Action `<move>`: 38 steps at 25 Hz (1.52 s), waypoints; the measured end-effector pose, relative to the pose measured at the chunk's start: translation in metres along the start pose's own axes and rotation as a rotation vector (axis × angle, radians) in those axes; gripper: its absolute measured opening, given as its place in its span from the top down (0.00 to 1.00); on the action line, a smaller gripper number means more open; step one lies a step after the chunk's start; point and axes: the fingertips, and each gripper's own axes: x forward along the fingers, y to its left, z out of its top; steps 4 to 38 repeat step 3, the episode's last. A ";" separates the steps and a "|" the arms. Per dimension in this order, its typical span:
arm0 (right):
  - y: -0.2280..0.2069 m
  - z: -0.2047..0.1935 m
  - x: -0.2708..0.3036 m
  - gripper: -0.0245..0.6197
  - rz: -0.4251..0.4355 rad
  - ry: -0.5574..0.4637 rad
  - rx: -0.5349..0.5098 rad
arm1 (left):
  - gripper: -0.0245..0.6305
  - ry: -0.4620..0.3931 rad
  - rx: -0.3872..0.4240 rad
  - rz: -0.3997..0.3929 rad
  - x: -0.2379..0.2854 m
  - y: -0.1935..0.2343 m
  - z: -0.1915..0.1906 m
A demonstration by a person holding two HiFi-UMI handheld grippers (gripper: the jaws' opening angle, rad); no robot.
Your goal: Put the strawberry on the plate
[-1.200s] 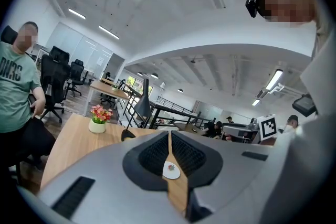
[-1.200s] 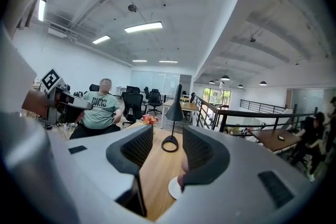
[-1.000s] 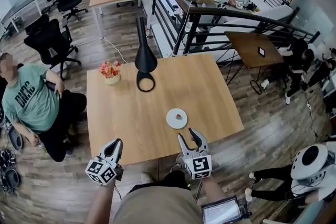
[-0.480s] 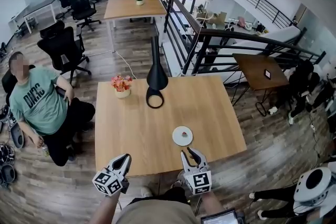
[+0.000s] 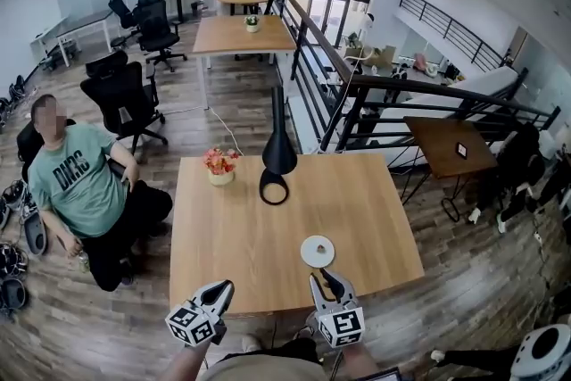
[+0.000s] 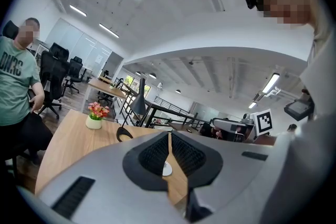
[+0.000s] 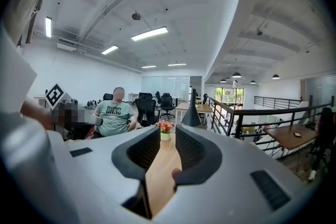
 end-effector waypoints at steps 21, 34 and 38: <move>0.005 0.000 -0.005 0.82 0.006 0.001 0.002 | 0.96 0.007 -0.003 -0.001 -0.007 -0.006 -0.005; 0.005 0.000 -0.005 0.82 0.006 0.001 0.002 | 0.96 0.007 -0.003 -0.001 -0.007 -0.006 -0.005; 0.005 0.000 -0.005 0.82 0.006 0.001 0.002 | 0.96 0.007 -0.003 -0.001 -0.007 -0.006 -0.005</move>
